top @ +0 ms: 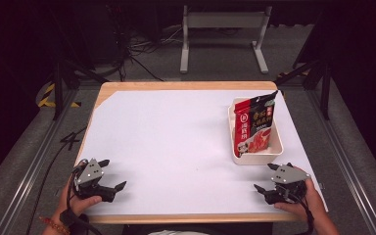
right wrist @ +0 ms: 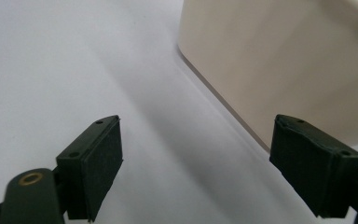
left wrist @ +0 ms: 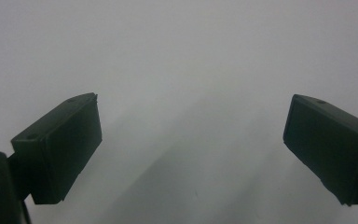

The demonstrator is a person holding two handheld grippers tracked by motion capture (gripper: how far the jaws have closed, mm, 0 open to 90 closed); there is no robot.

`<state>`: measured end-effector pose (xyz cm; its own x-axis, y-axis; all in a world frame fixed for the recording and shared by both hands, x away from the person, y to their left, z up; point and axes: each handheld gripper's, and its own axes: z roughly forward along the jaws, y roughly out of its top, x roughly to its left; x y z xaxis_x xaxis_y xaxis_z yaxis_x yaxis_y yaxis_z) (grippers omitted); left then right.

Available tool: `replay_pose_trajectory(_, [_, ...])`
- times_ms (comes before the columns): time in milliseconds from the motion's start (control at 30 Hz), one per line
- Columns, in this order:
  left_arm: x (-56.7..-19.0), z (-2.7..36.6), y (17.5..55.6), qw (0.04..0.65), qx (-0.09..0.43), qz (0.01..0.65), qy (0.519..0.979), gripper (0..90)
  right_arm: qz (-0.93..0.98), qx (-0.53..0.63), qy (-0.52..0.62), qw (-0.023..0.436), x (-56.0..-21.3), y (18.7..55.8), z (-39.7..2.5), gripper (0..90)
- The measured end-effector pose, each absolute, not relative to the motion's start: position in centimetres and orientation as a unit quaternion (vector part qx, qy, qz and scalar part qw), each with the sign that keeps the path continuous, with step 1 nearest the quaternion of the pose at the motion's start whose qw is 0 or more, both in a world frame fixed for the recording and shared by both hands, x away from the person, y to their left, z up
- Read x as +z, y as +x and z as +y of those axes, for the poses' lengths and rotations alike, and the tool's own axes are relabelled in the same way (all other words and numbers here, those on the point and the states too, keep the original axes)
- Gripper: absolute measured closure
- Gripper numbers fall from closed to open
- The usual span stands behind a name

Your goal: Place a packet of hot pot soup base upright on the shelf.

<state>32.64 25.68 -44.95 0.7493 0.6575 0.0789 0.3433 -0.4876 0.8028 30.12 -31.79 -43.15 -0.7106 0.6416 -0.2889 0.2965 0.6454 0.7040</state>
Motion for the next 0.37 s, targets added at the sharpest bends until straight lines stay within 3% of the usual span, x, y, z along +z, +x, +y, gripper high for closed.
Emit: replay_pose_trajectory(367, [-44.86, 25.62, 32.86, 0.41, 0.199, 0.304, 0.837, 5.0, 0.862, 0.326, 0.283, 0.264, -43.19, 30.19, -32.3, 16.5])
